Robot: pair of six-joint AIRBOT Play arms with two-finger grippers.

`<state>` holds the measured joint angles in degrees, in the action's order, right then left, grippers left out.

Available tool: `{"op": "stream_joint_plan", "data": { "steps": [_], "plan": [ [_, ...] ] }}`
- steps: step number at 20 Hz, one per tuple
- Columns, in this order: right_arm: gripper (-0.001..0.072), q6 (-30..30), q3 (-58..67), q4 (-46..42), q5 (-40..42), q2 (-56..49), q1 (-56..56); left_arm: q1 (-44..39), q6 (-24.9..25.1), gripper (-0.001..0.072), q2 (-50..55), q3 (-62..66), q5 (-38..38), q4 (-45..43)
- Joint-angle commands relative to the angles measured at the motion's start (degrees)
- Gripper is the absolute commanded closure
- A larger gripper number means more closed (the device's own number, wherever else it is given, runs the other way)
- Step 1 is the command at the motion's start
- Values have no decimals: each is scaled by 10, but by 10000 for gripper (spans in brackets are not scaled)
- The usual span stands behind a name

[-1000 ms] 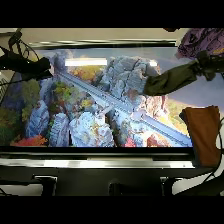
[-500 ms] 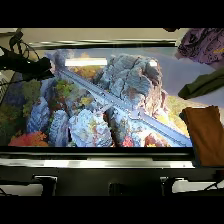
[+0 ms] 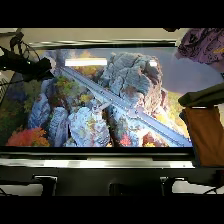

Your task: Fold the clothes and pants, and hang the long-sleeved shirts on hangers.

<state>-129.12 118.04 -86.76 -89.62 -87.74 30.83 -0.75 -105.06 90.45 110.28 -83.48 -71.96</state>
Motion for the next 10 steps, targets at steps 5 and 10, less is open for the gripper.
{"op": "stream_joint_plan", "data": {
  "steps": [5, 10],
  "plan": [
    [685, 6, -47, -123, -118, 33, 0, 0, 0, 693, 0, 0, -8, 0],
    [685, 10, -230, -207, -71, 126, 0, 0, 0, 692, 0, 0, -8, 0]
  ]
}}
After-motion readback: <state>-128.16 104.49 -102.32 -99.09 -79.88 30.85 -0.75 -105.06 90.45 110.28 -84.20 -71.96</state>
